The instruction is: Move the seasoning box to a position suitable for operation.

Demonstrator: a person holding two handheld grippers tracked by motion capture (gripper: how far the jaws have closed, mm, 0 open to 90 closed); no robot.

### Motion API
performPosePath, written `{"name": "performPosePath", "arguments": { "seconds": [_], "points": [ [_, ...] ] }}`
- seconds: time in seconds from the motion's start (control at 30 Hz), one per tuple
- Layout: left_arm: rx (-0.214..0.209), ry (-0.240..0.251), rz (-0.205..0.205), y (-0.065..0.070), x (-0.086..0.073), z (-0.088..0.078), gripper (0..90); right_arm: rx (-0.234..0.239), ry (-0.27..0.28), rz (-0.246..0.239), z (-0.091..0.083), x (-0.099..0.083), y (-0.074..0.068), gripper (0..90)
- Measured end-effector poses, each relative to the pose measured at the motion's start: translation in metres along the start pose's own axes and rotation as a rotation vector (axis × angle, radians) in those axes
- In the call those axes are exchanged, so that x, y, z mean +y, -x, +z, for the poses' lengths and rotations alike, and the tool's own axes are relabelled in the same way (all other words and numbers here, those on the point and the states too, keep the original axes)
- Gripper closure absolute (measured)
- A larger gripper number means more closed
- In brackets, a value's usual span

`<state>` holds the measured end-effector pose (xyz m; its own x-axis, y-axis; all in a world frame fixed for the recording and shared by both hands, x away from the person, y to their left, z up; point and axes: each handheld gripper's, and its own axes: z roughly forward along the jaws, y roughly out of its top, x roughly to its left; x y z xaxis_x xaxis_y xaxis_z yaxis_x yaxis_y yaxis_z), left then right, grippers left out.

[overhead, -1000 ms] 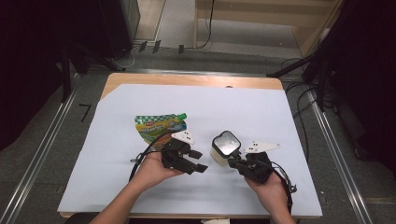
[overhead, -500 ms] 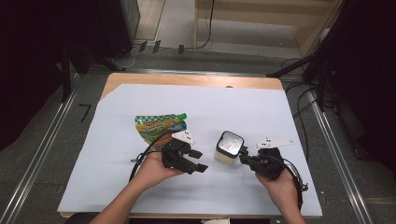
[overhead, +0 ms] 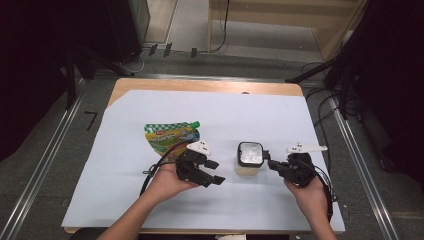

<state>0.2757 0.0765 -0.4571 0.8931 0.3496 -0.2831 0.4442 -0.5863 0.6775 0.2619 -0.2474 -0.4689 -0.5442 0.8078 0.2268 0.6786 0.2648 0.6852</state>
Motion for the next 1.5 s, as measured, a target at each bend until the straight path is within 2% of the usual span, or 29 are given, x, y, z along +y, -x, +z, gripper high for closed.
{"name": "performPosePath", "arguments": {
  "seconds": [0.1, 0.17, 0.37, 0.6, 0.8, 0.87, 0.93, 1.07, 1.23, 1.27, 1.33, 1.4, 1.5],
  "points": [
    [0.016, 0.005, 0.02, 0.0, 0.0, 0.002, 38.9, -0.013, 0.001, 0.006, 0.002, 0.002, 0.004, 90.0],
    [0.024, 0.008, 0.013, -0.001, 0.001, 0.004, 38.5, -0.021, 0.004, 0.003, 0.003, 0.003, 0.006, 90.0],
    [0.011, 0.031, 0.006, -0.001, 0.006, 0.008, 38.5, -0.048, 0.012, -0.002, 0.009, 0.01, 0.012, 90.0],
    [0.022, 0.036, 0.029, 0.002, 0.019, 0.008, 31.3, -0.1, 0.052, -0.005, -0.001, 0.017, 0.017, 90.0],
    [0.006, 0.02, 0.027, -0.003, 0.035, 0.018, 31.3, -0.092, -0.019, 0.021, 0.024, 0.027, 0.031, 90.0],
    [0.012, 0.022, 0.036, -0.004, 0.038, 0.022, 31.2, -0.063, -0.043, 0.044, 0.031, 0.029, 0.036, 90.0],
    [0.011, 0.03, 0.023, -0.007, 0.04, 0.024, 31.0, -0.05, -0.059, 0.049, 0.036, 0.031, 0.039, 90.0],
    [-0.002, 0.043, 0.007, -0.011, 0.042, 0.03, 29.6, -0.054, -0.063, 0.042, 0.04, 0.03, 0.041, 90.0],
    [0.03, 0.026, 0.036, -0.012, 0.041, 0.035, 27.2, -0.074, -0.068, 0.02, 0.043, 0.028, 0.039, 90.0],
    [0.031, 0.025, 0.031, -0.012, 0.041, 0.035, 26.1, -0.075, -0.07, 0.016, 0.044, 0.028, 0.039, 90.0],
    [0.018, 0.022, 0.014, -0.013, 0.04, 0.037, 24.9, -0.07, -0.072, 0.018, 0.044, 0.028, 0.039, 90.0],
    [0.025, 0.017, 0.018, -0.013, 0.04, 0.039, 20.7, -0.071, -0.074, 0.014, 0.044, 0.028, 0.037, 90.0],
    [0.002, 0.035, 0.019, -0.014, 0.04, 0.041, 18.2, -0.07, -0.07, 0.007, 0.044, 0.027, 0.036, 90.0]
  ]
}}
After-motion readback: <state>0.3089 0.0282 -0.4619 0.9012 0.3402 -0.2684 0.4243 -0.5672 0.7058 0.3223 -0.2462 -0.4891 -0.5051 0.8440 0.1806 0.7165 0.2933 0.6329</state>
